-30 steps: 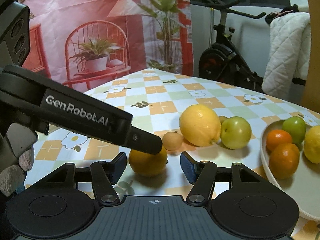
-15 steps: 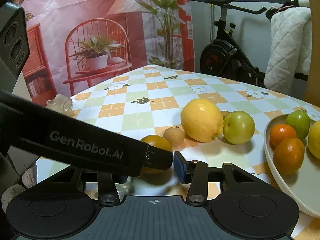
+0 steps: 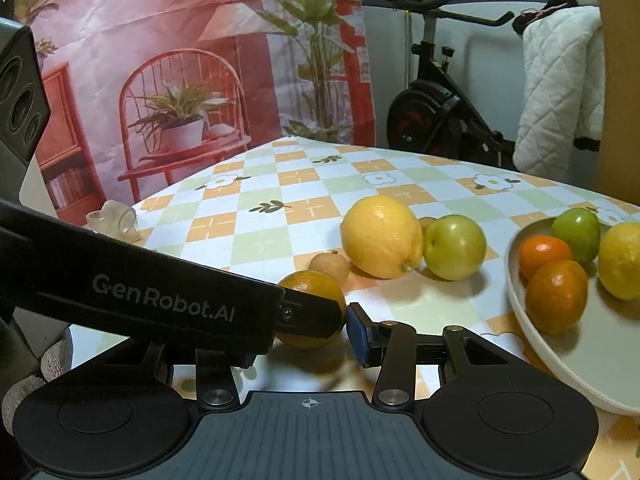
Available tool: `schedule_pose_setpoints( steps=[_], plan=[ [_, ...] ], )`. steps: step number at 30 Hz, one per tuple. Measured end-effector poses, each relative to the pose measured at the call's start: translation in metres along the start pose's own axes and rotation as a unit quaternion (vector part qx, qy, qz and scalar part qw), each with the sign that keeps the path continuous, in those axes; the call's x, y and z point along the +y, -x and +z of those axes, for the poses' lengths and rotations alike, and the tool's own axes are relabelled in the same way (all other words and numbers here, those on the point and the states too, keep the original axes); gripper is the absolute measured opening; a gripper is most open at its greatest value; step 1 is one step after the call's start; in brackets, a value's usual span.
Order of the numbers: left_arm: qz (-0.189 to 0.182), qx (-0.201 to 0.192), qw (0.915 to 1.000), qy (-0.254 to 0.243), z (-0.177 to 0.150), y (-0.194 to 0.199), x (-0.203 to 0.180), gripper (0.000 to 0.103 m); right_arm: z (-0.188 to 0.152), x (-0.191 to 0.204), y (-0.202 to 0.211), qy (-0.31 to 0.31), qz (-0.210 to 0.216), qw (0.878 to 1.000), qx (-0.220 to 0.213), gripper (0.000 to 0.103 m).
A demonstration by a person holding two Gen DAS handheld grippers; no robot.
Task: Organize fruits
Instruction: 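Carry the orange with the left tool onto the beige plate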
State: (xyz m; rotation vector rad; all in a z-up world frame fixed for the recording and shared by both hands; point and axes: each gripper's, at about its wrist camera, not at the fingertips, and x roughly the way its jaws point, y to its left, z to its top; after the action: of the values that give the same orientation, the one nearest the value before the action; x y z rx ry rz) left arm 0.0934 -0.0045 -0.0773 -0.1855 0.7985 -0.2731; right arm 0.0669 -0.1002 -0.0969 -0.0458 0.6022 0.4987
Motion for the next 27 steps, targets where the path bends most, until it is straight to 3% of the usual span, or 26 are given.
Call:
schedule_pose_setpoints(
  steps=[11,27],
  plan=[
    [-0.029,-0.007,0.9979,-0.058,0.024,-0.013,-0.049,0.044,0.0,-0.036,0.036,-0.038,-0.052,0.997,-0.05,0.04],
    [-0.063,-0.002,0.987,-0.148,0.049,-0.058,-0.138,0.044,-0.004,-0.125,0.073,-0.134,-0.135,0.975,-0.113,0.04]
  ],
)
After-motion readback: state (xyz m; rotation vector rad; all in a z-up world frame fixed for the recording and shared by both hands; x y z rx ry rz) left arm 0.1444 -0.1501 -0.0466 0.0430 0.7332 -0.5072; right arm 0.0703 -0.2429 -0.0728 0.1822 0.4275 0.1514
